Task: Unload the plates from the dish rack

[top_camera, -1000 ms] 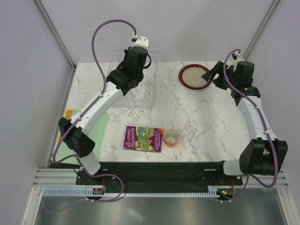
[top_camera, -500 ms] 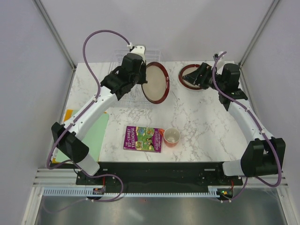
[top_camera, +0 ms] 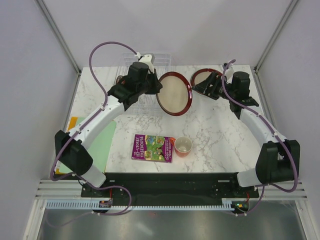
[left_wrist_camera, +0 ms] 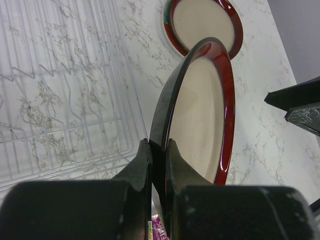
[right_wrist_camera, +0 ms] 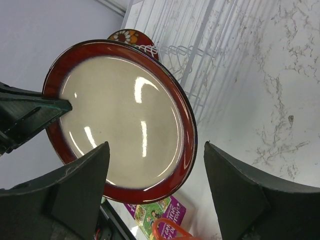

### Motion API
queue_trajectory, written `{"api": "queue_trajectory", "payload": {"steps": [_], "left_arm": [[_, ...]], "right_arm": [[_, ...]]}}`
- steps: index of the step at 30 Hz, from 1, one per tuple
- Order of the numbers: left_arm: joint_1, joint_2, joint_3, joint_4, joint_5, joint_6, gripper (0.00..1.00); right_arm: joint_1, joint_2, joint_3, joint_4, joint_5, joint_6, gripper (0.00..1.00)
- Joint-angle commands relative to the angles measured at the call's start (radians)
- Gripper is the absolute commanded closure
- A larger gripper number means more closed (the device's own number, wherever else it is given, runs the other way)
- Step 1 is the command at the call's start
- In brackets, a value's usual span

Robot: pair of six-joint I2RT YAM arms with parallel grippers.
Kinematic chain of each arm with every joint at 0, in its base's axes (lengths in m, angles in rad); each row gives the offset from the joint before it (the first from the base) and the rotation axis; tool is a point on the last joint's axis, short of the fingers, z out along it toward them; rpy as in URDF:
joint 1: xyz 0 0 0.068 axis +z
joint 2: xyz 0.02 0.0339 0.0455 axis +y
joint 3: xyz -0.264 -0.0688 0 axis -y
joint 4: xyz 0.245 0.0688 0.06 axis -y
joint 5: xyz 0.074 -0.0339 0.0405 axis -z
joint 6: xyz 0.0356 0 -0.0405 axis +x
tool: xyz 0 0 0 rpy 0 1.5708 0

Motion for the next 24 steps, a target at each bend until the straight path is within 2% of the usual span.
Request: {"api": "queue_trajectory", "payload": {"steps": [1, 7, 19, 22, 23, 24], "left_arm": [[0.029, -0.113, -0.010, 0.247, 0.093, -0.104, 0.98], [0.046, -0.148, -0.075, 0.313, 0.111, -0.126, 0.98], [0.075, -0.148, -0.163, 0.458, 0.229, -0.222, 0.98], [0.078, -0.146, -0.197, 0.500, 0.257, -0.256, 0.98], [0.079, -0.145, -0.207, 0.532, 0.266, -0.273, 0.98], [0.083, -0.146, -0.215, 0.540, 0.274, -0.281, 0.98]], "right_arm": [[0.006, 0.006, -0.008, 0.039, -0.007, -0.016, 0.17], [0.014, 0.036, -0.021, 0.057, -0.016, -0.007, 0.17], [0.038, 0.098, -0.083, 0.290, -0.114, 0.134, 0.19], [0.043, 0.128, -0.094, 0.375, -0.154, 0.189, 0.30], [0.044, 0.133, -0.102, 0.417, -0.160, 0.205, 0.42], [0.044, 0.144, -0.106, 0.433, -0.165, 0.226, 0.48]]}}
